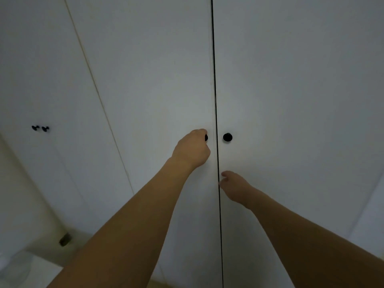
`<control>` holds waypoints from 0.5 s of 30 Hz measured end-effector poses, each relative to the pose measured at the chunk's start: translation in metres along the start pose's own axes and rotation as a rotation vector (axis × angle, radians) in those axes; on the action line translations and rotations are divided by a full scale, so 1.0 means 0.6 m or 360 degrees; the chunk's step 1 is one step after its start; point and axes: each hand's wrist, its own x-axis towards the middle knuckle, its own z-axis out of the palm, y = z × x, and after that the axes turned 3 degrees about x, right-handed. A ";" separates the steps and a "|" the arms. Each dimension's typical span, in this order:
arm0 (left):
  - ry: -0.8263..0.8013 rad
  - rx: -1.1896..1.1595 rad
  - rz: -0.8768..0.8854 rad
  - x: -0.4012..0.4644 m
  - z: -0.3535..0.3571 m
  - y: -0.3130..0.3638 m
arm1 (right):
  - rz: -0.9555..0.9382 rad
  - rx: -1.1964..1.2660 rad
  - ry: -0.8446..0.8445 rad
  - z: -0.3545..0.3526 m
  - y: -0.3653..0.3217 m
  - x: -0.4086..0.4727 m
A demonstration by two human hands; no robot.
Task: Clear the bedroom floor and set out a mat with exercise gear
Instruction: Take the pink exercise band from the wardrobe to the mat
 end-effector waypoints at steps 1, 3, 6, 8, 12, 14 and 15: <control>0.0020 0.0041 0.0025 -0.008 -0.004 -0.005 | -0.0022 0.0075 0.0012 0.005 -0.003 -0.003; 0.0069 0.0096 0.0069 -0.034 -0.013 -0.017 | -0.0077 0.0219 0.0005 0.015 -0.007 -0.012; 0.0134 0.0049 0.0056 -0.077 -0.032 -0.034 | -0.0138 0.0264 -0.0178 0.035 -0.014 -0.029; 0.0168 0.0120 0.0073 -0.111 -0.050 -0.044 | -0.0146 0.0175 -0.0241 0.051 -0.023 -0.039; 0.0408 0.0944 0.0709 -0.167 -0.072 -0.061 | -0.0184 0.0102 -0.0294 0.054 -0.041 -0.069; 0.0269 0.1268 0.0947 -0.187 -0.077 -0.056 | -0.0210 0.0063 -0.0336 0.055 -0.047 -0.088; 0.0181 0.1401 0.0996 -0.193 -0.075 -0.050 | -0.0219 0.0030 -0.0347 0.056 -0.052 -0.095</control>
